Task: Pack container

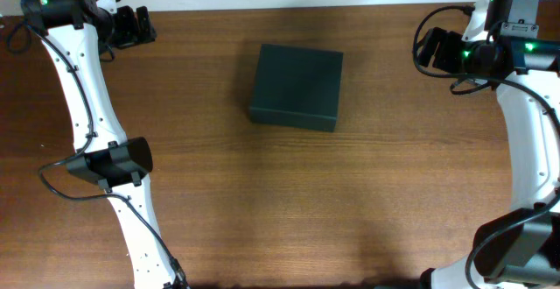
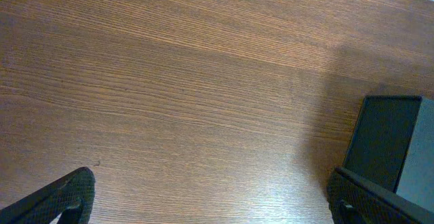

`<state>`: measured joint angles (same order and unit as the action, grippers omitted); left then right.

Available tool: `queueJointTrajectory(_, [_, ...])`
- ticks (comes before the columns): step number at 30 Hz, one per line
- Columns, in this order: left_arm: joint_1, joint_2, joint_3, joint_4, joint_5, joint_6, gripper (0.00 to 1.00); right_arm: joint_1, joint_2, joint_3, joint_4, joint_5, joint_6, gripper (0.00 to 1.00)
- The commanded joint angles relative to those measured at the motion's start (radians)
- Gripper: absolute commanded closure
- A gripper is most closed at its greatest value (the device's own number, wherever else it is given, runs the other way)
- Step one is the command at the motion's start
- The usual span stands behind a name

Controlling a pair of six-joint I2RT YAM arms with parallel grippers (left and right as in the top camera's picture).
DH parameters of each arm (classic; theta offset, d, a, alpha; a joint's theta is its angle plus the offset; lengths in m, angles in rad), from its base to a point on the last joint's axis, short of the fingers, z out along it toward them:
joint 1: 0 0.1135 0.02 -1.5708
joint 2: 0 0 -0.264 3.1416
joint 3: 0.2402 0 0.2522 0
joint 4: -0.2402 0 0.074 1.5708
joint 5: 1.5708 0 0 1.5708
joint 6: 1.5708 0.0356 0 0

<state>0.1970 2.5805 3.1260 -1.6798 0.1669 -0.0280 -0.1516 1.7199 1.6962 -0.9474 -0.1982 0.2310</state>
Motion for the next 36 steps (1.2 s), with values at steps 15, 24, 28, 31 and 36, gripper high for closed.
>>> queueJointTrajectory(15, [0.005, -0.045, 0.009, 0.003, -0.011, -0.002, 0.00, 0.193, -0.480, -0.020, -0.003, -0.008, -0.006, 0.01])
queueJointTrajectory(24, [0.005, -0.045, 0.009, 0.003, -0.011, -0.002, 0.00, 0.198, -0.833, -0.430, 0.018, -0.015, 0.009, 0.01])
queueJointTrajectory(28, [0.005, -0.045, 0.009, 0.003, -0.011, -0.002, 0.00, 0.198, -1.000, -0.674, 0.148, -0.019, 0.021, 0.01])
queueJointTrajectory(31, [0.005, -0.045, 0.009, 0.003, -0.011, -0.002, 0.00, 0.198, -1.107, -0.813, 0.222, -0.019, 0.021, 0.01])
queueJointTrajectory(36, [0.005, -0.045, 0.009, 0.003, -0.011, -0.002, 0.00, 0.198, -1.271, -1.023, 0.254, -0.019, 0.021, 0.01])
